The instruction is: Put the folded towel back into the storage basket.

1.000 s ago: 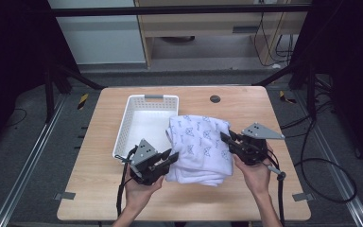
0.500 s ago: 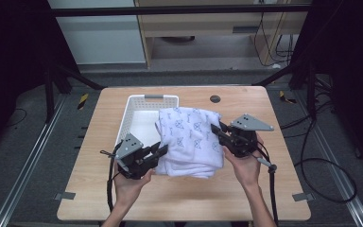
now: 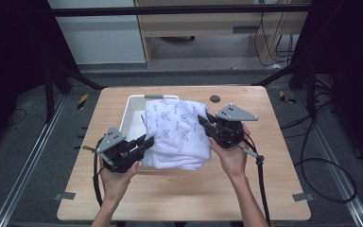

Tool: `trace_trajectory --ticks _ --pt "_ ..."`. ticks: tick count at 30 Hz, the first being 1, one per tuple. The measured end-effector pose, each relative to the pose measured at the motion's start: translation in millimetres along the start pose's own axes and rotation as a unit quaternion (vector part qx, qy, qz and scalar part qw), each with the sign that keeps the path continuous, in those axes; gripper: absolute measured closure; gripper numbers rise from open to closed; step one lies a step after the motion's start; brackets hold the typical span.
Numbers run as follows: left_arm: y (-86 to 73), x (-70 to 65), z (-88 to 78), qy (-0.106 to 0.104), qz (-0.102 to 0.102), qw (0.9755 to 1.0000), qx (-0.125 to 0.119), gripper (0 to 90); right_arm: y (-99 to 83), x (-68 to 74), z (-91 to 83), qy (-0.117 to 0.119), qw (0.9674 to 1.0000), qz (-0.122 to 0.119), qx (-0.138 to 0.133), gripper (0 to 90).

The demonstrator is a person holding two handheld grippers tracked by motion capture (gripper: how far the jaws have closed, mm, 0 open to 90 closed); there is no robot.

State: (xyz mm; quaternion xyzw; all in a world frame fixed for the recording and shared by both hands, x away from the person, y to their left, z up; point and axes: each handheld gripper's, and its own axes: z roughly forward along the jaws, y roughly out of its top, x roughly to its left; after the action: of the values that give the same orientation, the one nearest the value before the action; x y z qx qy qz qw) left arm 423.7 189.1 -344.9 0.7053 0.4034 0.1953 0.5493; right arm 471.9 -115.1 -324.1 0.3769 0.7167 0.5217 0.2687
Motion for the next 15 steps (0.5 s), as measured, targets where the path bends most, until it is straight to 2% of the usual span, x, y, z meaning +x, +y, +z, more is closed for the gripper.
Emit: trace_trajectory --ticks 15 --pt "4.2 21.6 -7.9 0.032 -0.01 0.9994 -0.01 75.2 11.9 14.5 24.8 0.005 0.9999 -0.007 -0.008 76.6"
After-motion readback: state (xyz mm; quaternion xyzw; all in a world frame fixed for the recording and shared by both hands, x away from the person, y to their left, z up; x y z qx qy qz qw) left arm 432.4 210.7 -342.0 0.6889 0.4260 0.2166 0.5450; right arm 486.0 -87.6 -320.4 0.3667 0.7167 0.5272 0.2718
